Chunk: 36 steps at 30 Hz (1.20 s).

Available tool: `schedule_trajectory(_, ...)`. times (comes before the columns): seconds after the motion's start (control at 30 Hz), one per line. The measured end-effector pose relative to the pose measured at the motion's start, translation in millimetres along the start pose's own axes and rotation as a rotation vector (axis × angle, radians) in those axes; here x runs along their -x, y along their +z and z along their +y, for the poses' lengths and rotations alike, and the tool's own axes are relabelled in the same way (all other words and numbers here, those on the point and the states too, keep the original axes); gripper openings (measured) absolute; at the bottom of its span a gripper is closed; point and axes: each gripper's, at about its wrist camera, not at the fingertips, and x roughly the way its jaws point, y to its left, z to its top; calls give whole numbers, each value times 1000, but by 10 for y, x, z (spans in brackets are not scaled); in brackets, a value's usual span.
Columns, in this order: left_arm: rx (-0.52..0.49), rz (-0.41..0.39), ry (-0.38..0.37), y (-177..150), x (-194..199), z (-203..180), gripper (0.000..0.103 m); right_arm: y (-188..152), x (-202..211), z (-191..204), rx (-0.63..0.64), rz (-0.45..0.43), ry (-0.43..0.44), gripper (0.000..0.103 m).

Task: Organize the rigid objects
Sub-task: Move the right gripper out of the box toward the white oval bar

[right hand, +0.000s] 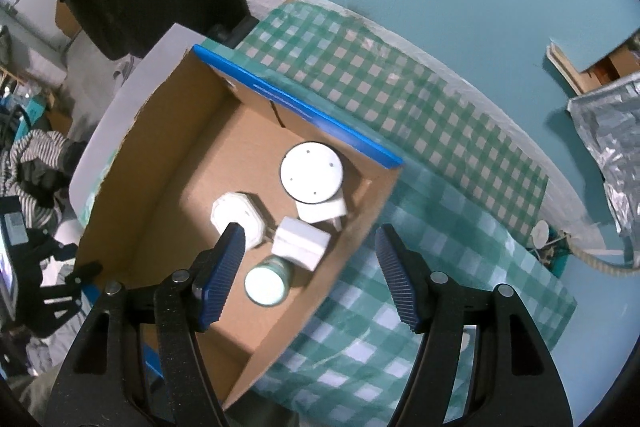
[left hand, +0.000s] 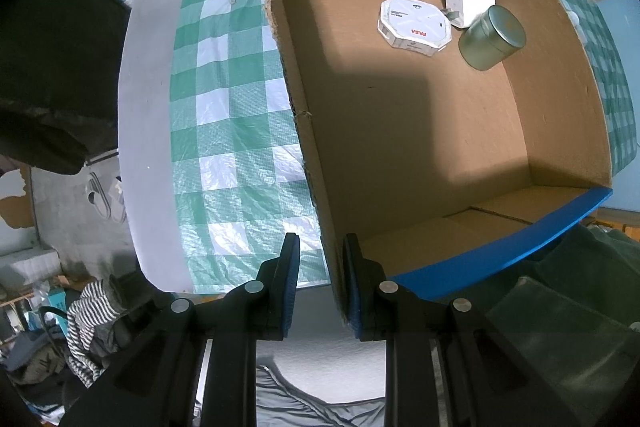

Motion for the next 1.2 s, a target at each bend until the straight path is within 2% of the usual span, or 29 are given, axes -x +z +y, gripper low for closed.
schedule_trajectory(0.17, -4, -1, 3, -4, 17, -9, 22, -150, 62, -203, -43, -2, -12, 68)
schedule_trajectory(0.43, -7, 1, 7, 4, 32, -18, 22, -553, -89, -821, -193, 56, -25, 69)
schedule_trajectory(0.6, -6, 1, 8, 5, 33, -19, 22, -786, -299, -1254, -284, 92, -35, 69)
schedule_trajectory(0.73, -5, 1, 9, 8, 49, -17, 22, -966, -488, -1543, -359, 140, -107, 69)
schedule_trajectory(0.9, -1, 2, 13, 9, 58, -16, 22, -1208, -724, -1841, -457, 199, -134, 69)
schedule_trajectory(1.2, -4, 6, 18, 6, 59, -23, 22, -1457, -967, -2147, -635, 229, -137, 69)
